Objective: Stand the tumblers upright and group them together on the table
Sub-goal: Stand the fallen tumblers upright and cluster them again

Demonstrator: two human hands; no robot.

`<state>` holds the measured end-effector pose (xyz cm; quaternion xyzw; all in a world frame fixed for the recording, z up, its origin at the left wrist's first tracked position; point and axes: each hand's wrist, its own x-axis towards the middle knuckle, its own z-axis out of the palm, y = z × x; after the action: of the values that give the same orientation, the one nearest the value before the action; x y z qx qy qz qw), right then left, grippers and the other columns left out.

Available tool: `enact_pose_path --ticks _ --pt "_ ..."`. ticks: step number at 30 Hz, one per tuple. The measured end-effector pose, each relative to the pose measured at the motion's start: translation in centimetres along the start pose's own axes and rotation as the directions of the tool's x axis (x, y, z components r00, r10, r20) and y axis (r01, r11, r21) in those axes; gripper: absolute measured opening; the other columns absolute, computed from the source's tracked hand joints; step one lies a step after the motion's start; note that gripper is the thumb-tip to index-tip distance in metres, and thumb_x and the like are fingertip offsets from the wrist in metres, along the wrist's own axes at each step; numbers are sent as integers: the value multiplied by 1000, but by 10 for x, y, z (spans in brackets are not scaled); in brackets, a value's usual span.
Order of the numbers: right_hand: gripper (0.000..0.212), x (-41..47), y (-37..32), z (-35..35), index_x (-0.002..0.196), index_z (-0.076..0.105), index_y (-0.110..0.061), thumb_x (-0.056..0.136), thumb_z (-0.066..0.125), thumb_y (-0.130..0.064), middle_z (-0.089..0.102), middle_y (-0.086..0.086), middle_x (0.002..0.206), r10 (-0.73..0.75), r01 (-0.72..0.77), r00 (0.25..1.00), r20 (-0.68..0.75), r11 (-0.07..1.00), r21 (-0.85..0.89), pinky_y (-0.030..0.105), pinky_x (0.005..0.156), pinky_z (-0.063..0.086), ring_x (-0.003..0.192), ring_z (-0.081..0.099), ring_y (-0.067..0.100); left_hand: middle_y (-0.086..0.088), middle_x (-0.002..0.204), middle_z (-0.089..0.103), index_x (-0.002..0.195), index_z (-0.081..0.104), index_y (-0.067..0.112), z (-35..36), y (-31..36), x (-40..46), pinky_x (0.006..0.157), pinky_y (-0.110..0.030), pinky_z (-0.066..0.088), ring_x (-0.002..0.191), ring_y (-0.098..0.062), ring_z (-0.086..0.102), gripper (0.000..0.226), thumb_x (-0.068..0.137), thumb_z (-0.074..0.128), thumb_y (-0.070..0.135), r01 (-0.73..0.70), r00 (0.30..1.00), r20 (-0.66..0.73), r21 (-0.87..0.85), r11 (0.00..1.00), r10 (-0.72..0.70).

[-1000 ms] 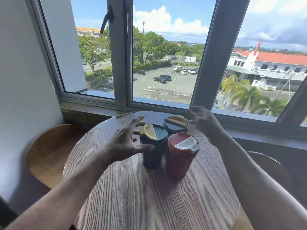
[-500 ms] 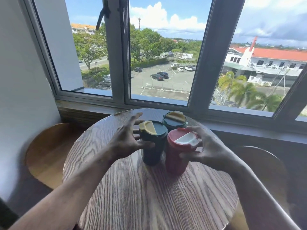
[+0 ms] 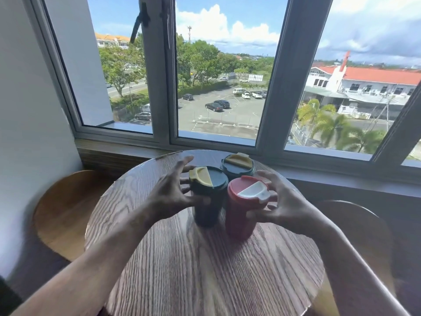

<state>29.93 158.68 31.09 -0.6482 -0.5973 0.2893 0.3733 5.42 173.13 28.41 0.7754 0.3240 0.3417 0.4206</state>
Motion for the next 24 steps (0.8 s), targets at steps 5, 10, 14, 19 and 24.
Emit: enact_pose_path --ticks 5,10,14,19,24 --pt "102 -4 -3 -7 143 34 -32 58 90 -33 53 -19 117 -6 5 1000 -21 998 -57 16 77 53 99 62 0 13 136 46 147 25 32 -4 0 -1 87 -26 51 109 -11 56 118 49 88 46 6 1000 -9 63 998 -5" --pt "89 -3 -2 3 135 38 -27 63 90 -14 58 -14 107 1 -1 1000 6 1000 -4 10 67 50 87 67 -4 -4 139 50 146 23 32 4 -6 -1 84 -40 58 102 -18 62 119 50 93 36 69 997 28 78 995 -71" --pt "84 1 4 2 128 43 -27 60 92 -14 68 -8 105 -2 2 1000 -15 1000 7 16 69 53 89 69 1 0 130 56 146 24 31 10 -7 0 73 -28 59 89 -8 64 115 53 92 35 32 999 -21 143 989 -29" --pt "83 2 5 2 125 46 -30 58 93 -19 68 -9 105 -6 5 999 -32 1000 -26 19 73 54 90 70 4 7 122 54 147 23 32 9 -6 -1 80 -38 59 88 -3 62 117 53 92 32 47 999 -26 113 992 -44" --pt "80 0 2 4 126 45 -23 61 91 -8 60 -13 101 -13 12 998 -58 1000 -19 5 62 46 76 65 -12 4 125 56 147 22 37 9 -8 0 83 -43 58 96 -13 66 121 49 93 37 67 998 -26 102 992 -65"
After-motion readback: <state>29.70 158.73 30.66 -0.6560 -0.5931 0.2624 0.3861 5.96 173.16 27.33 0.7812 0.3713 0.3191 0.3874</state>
